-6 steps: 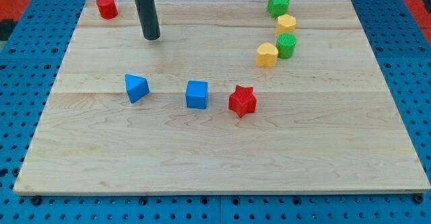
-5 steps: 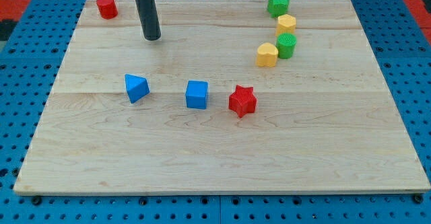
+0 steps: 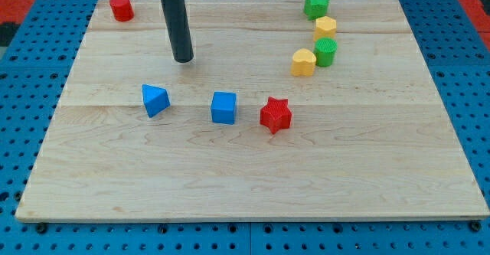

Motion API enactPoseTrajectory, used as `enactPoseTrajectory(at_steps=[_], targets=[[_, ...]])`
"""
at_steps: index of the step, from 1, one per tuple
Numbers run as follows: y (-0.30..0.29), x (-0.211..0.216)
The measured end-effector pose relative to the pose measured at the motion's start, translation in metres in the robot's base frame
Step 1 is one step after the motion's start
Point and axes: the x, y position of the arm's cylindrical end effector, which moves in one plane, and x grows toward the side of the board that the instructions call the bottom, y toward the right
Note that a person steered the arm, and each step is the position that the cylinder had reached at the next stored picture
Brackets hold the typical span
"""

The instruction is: Point your arm at the blue triangle

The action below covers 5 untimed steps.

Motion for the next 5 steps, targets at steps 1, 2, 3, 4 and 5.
enactPoseTrajectory(at_steps=[1,2,3,4,5], targets=[[-0.007,0.005],[-0.038,0.018],[-0.072,0.067],[-0.077,0.142],[-0.037,0.156]])
